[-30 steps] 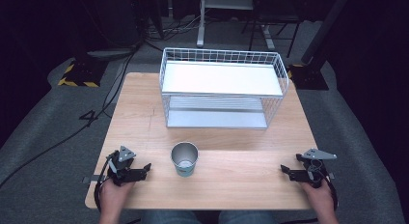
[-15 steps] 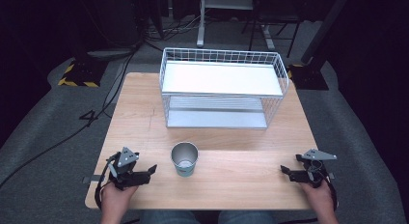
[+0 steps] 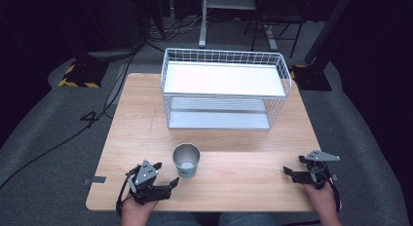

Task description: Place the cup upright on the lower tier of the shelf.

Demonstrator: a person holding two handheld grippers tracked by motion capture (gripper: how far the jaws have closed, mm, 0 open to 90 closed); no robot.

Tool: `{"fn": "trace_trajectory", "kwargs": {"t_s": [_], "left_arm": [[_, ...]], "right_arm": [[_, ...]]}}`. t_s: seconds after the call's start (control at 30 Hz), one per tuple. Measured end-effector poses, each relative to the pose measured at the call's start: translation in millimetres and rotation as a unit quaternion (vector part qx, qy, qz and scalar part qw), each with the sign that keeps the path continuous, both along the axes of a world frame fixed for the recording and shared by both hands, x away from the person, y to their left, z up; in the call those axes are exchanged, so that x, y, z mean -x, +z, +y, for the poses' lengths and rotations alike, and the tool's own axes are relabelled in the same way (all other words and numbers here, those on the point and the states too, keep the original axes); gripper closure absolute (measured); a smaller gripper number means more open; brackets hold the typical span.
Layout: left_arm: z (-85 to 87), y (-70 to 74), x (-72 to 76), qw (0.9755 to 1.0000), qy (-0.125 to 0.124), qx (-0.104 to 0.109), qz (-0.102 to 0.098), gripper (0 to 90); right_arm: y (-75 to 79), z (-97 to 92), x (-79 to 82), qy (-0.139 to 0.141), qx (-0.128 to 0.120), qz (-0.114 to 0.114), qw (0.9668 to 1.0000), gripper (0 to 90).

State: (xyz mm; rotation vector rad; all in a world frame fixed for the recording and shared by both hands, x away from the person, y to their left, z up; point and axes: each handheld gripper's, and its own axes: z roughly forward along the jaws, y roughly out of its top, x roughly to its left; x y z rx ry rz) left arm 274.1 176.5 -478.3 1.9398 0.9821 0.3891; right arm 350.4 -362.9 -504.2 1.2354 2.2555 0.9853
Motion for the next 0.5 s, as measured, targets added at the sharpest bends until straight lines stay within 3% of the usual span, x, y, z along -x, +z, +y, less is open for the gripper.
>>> {"fn": "trace_trajectory", "kwargs": {"t_s": [0.13, 0.17, 0.23, 0.37, 0.5], "left_arm": [[-10.3, -4.5, -2.0, 0.9998, 0.014, 0.013, -0.001, 17.7], [-14.7, -6.4, -4.3, 0.9994, 0.021, 0.028, 0.003, 17.7], [-20.5, -9.4, -6.9, 0.9990, 0.020, 0.039, 0.005, 17.7], [-30.0, -13.0, -10.0, 0.9992, 0.025, 0.031, -0.007, 16.9], [-36.3, -17.4, -19.3, 0.9993, 0.025, 0.029, -0.002, 15.8]], "right_arm": [[0.0, 0.0, 0.0, 0.000, 0.000, 0.000, 1.0000, 14.7], [0.0, 0.0, 0.1, 0.000, 0.000, 0.000, 1.0000, 14.7], [0.0, 0.1, 0.1, 0.000, 0.001, 0.000, 1.0000, 14.7], [0.0, 0.1, 0.3, -0.001, 0.000, 0.000, 1.0000, 14.7], [-0.1, 0.2, 0.4, -0.001, 0.000, 0.000, 1.0000, 14.7]]}}
